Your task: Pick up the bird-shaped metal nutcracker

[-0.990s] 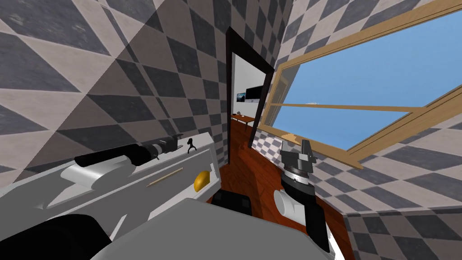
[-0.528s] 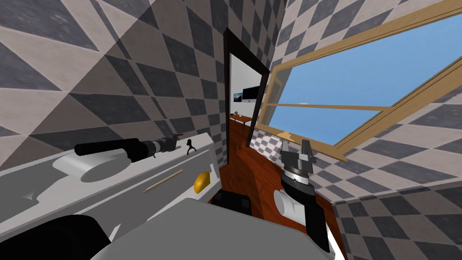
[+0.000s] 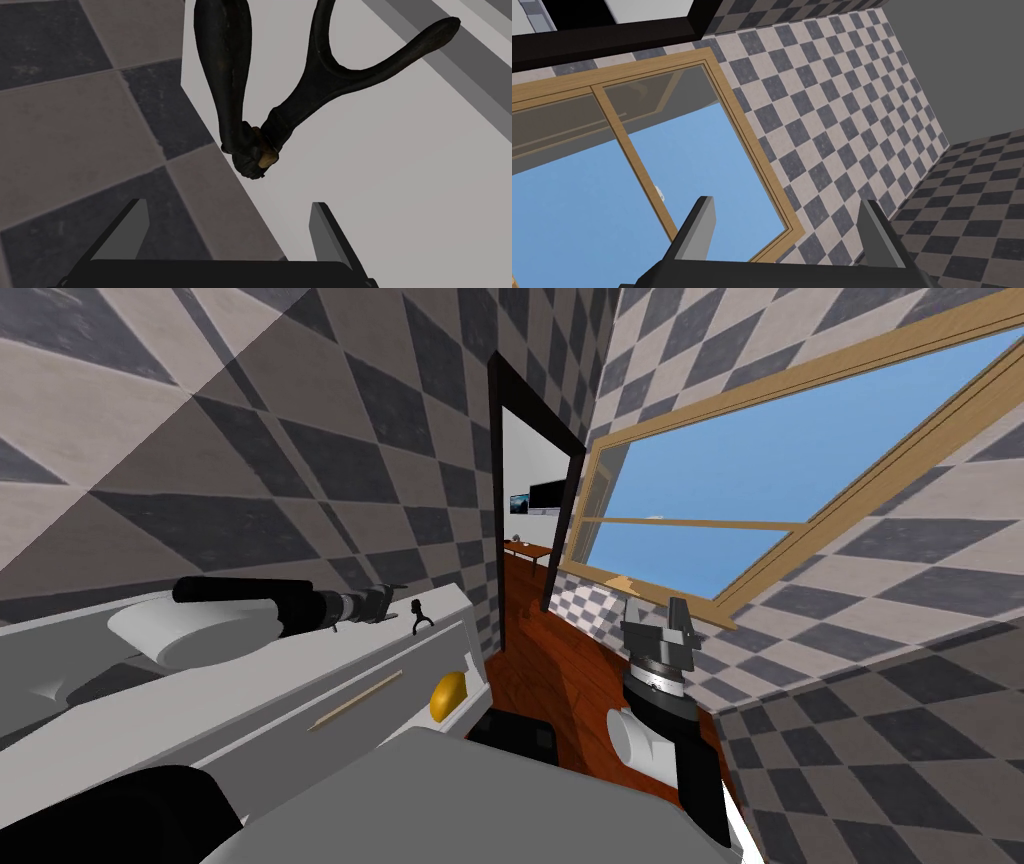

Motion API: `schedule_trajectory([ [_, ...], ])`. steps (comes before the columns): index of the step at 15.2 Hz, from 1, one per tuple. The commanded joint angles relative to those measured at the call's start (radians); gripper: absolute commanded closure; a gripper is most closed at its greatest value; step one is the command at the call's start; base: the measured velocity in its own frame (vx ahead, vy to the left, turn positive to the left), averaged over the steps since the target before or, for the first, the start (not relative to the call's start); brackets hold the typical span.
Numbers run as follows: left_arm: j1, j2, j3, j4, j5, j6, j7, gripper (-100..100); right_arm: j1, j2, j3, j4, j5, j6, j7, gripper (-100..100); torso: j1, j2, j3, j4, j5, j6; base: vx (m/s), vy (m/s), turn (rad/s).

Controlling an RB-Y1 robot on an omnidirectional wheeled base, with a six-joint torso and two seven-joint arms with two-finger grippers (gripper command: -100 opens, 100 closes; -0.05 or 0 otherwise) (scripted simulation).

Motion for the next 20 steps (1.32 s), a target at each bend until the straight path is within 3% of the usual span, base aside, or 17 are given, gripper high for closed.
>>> schedule_trajectory([
  [1, 0.006, 0.014, 0.015, 0.001, 0.025, 0.034, 0.0, -100, 0.0, 0.0, 0.0, 0.0, 0.0, 0.0, 0.0, 0, 0.0, 0.0, 0.0, 0.0, 0.0, 0.0, -0.012, 0.043, -0.066],
  [2, 0.023, 0.053, 0.054, 0.006, 0.064, 0.067, 0.002, -100, 0.0, 0.0, 0.0, 0.0, 0.0, 0.0, 0.0, 0, 0.0, 0.0, 0.0, 0.0, 0.0, 0.0, -0.023, 0.043, -0.14],
  [4, 0.023, 0.053, 0.054, 0.006, 0.076, 0.087, 0.002, -100, 0.0, 0.0, 0.0, 0.0, 0.0, 0.0, 0.0, 0, 0.0, 0.0, 0.0, 0.0, 0.0, 0.0, -0.025, 0.042, -0.1],
  [5, 0.038, 0.091, 0.091, 0.01, 0.117, 0.123, 0.005, -100, 0.0, 0.0, 0.0, 0.0, 0.0, 0.0, 0.0, 0, -0.001, 0.0, 0.0, 0.0, 0.0, -0.001, -0.018, 0.038, -0.139],
  [6, 0.038, 0.091, 0.091, 0.01, 0.125, 0.138, 0.005, -100, 0.0, 0.0, 0.0, 0.0, 0.0, 0.0, 0.0, 0, -0.001, 0.0, 0.0, 0.0, 0.0, 0.0, -0.019, 0.046, -0.151],
  [7, 0.054, 0.127, 0.126, 0.014, 0.155, 0.16, 0.007, -100, 0.0, 0.0, 0.0, 0.0, 0.0, 0.0, 0.0, 0, -0.001, 0.0, 0.0, 0.0, 0.0, 0.0, -0.026, 0.054, -0.157],
  [9, 0.054, 0.127, 0.126, 0.014, 0.172, 0.186, 0.007, -100, 0.0, 0.0, 0.0, 0.0, 0.0, 0.0, 0.0, 0, 0.0, 0.0, 0.0, 0.0, 0.0, 0.0, -0.023, 0.06, -0.097],
  [10, 0.068, 0.162, 0.16, 0.018, 0.21, 0.219, 0.009, -100, 0.0, 0.0, 0.0, 0.0, 0.0, 0.0, 0.0, 0, 0.0, 0.0, 0.0, 0.0, 0.0, -0.001, -0.015, 0.049, -0.1],
  [11, 0.068, 0.162, 0.16, 0.018, 0.217, 0.233, 0.009, -100, 0.0, 0.0, 0.0, 0.0, 0.0, 0.0, 0.0, 0, 0.0, 0.0, 0.0, 0.0, 0.0, 0.0, -0.017, 0.045, -0.137],
  [12, 0.082, 0.194, 0.191, 0.022, 0.247, 0.256, 0.011, -100, 0.0, 0.0, 0.0, 0.0, 0.0, 0.0, 0.0, 0, 0.0, 0.0, 0.0, 0.0, 0.0, 0.0, -0.026, 0.048, -0.171],
  [14, 0.082, 0.194, 0.191, 0.022, 0.26, 0.276, 0.011, -100, 0.0, 0.0, 0.0, 0.0, 0.0, 0.0, 0.0, 0, 0.0, 0.0, 0.0, 0.0, 0.0, 0.0, -0.023, 0.044, -0.09],
  [15, 0.095, 0.224, 0.221, 0.025, 0.299, 0.314, 0.012, -100, 0.0, 0.0, 0.0, 0.0, 0.0, 0.0, 0.0, 0, -0.001, 0.0, 0.0, 0.0, 0.0, -0.001, -0.02, 0.034, -0.089],
  [16, 0.095, 0.224, 0.221, 0.025, 0.299, 0.317, 0.012, -100, 0.0, 0.0, 0.0, 0.0, 0.0, 0.0, 0.0, 0, -0.001, 0.0, 0.0, 0.0, 0.0, 0.0, -0.022, 0.035, -0.112],
  [17, 0.107, 0.252, 0.248, 0.028, 0.336, 0.351, 0.014, -100, 0.0, 0.0, 0.0, 0.0, 0.0, 0.0, 0.0, 0, -0.001, 0.0, 0.0, 0.0, 0.0, 0.0, -0.02, 0.039, -0.155],
  [20, 0.118, 0.277, 0.273, 0.031, 0.37, 0.389, 0.016, -100, 0.0, 0.0, 0.0, 0.0, 0.0, 0.0, 0.0, 0, 0.0, 0.0, 0.0, 0.0, 0.0, 0.0, -0.019, 0.05, -0.109],
])
